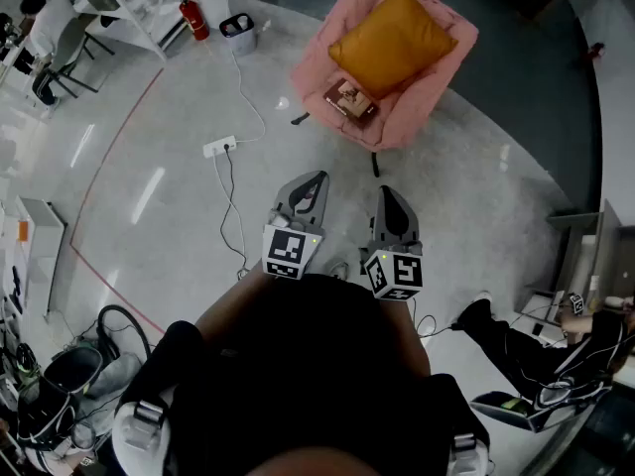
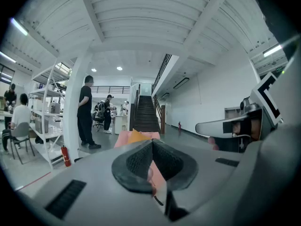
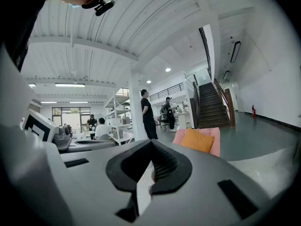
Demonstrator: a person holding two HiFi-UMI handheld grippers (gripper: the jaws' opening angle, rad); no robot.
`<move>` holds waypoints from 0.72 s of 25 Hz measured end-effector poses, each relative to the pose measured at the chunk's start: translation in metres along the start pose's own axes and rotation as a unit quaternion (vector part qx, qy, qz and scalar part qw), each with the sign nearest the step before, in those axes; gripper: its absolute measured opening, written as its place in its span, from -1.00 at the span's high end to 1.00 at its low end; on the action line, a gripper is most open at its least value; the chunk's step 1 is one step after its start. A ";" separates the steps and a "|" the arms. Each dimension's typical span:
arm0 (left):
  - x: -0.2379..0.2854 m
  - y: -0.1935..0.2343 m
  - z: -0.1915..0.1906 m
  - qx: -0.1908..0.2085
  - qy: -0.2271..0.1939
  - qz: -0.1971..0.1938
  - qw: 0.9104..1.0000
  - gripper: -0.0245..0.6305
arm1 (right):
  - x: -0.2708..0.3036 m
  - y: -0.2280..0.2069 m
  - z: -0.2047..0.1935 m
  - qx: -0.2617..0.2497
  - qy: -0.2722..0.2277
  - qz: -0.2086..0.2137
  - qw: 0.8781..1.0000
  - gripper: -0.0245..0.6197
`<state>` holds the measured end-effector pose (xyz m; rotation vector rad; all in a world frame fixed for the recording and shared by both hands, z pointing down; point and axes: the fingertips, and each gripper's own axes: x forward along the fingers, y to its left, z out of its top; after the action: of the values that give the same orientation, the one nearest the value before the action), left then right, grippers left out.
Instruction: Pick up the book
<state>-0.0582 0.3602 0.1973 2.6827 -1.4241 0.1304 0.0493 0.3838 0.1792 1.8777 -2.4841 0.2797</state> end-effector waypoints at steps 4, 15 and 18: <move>-0.003 0.003 -0.002 -0.001 0.000 0.001 1.000 0.90 | -0.001 0.004 -0.002 -0.001 0.001 0.002 1.000 0.92; -0.008 0.012 -0.001 -0.003 0.001 -0.008 1.000 0.90 | 0.006 0.013 0.000 -0.008 0.000 -0.005 1.000 0.92; -0.011 0.017 -0.003 -0.003 0.003 -0.011 1.000 0.90 | 0.008 0.019 0.001 -0.019 -0.006 -0.003 1.000 0.92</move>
<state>-0.0783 0.3598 0.1997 2.6898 -1.3916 0.1311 0.0287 0.3812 0.1761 1.8776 -2.4728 0.2189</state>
